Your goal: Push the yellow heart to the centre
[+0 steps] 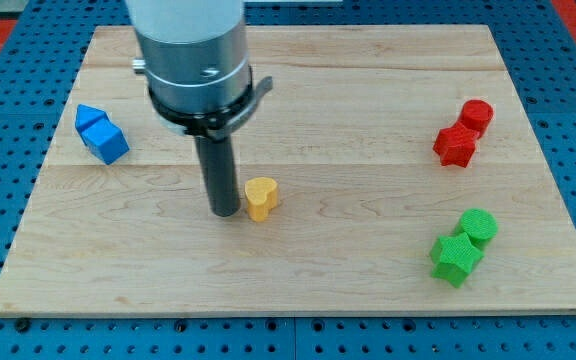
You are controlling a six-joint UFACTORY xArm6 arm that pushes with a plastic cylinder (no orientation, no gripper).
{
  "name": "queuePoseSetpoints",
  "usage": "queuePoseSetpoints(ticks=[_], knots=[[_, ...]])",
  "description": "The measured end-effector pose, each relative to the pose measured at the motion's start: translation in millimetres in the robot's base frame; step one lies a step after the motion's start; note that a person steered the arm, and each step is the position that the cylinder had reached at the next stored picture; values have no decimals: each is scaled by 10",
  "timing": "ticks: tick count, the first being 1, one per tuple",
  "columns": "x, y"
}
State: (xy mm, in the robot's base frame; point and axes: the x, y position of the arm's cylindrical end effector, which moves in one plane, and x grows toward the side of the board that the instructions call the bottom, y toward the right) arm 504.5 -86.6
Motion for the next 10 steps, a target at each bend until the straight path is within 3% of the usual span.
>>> queuePoseSetpoints(ticks=[1,3,5,6,7,8,9,10], knots=[[254,199],[-472,643],[-518,1228],[-915,1318],[-1039,1284],[-1397,1577],[-1681,1364],[-1443,1236]])
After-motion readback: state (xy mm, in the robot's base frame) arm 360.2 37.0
